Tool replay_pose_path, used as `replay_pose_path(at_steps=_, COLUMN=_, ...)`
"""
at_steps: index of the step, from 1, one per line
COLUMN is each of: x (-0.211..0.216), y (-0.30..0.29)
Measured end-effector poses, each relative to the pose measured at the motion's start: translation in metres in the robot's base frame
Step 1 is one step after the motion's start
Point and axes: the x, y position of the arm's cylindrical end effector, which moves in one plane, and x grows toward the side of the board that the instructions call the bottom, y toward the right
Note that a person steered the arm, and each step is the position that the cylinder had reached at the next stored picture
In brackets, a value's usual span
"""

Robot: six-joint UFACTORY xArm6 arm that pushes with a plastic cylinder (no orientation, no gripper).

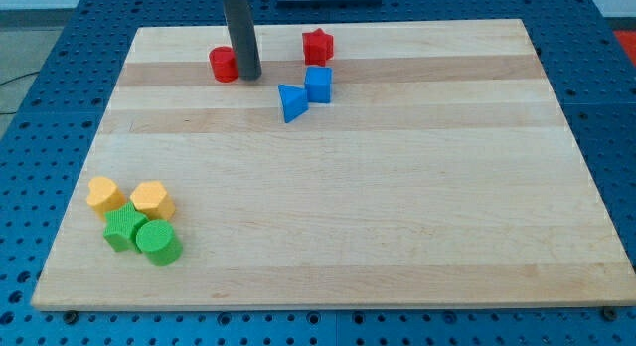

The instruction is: Move red circle parallel to the red star

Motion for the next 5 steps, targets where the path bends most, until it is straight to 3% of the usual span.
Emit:
replay_pose_path(at_steps=1, x=0.008, y=-0.011)
replay_pose_path(at_steps=3, x=-0.043, y=-0.022)
replay_pose_path(at_steps=5, x=-0.031, y=-0.05)
